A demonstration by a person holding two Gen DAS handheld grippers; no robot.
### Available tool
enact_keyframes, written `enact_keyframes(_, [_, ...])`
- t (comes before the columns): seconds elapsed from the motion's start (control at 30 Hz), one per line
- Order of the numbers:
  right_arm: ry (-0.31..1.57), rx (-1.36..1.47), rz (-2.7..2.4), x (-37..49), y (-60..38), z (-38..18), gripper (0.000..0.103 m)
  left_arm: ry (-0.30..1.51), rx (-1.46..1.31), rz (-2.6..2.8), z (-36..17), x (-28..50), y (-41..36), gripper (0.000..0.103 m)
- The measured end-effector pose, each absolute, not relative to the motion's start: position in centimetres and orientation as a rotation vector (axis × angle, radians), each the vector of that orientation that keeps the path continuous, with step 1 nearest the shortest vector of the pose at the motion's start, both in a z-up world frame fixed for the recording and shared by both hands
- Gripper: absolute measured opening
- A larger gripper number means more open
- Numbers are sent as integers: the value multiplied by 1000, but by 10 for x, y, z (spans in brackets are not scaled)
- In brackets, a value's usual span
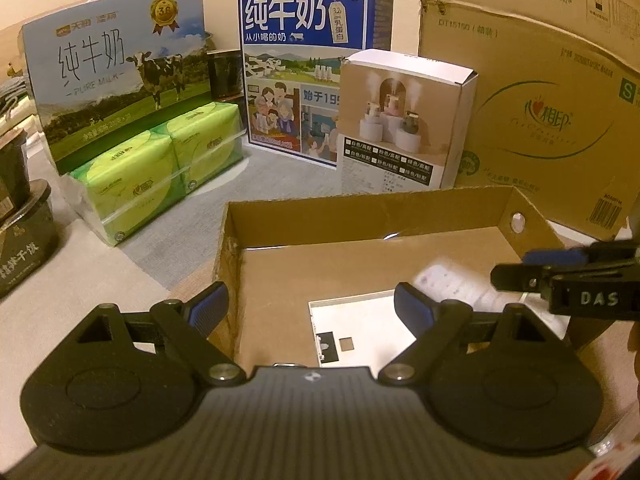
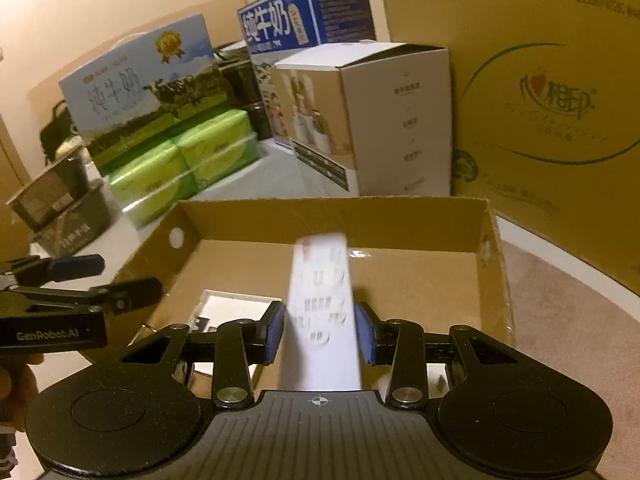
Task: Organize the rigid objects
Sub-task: 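Lower the white remote into the box and open the right gripper, then withdraw both grippers from the box back toward the remaining items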
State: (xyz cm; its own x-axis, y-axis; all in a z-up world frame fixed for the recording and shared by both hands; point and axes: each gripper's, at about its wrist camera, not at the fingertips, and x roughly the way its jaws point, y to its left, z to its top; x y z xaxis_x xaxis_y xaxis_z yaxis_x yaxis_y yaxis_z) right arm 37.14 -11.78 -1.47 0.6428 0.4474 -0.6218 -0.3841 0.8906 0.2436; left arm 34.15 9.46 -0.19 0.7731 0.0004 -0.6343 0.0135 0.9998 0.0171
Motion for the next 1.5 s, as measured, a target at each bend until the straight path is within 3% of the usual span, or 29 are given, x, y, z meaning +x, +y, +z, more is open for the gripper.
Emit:
enact_keyframes(0.03, [715, 92, 461, 369, -119, -14, 66, 687, 25, -4, -2, 340, 95, 90])
enact_keyframes(0.07, [705, 105, 451, 368, -121, -13, 71, 687, 25, -4, -2, 339, 95, 90])
enact_keyframes(0.5, [686, 150, 433, 320, -145, 11, 71, 688, 5, -4, 22, 291, 90, 91])
enact_keyframes(0.93, [655, 128, 417, 217, -175, 37, 71, 648, -31, 42, 47, 183, 82, 91])
enact_keyframes(1.5, [715, 56, 418, 113, -195, 3, 71, 683, -94, 102, 19, 68, 85, 91])
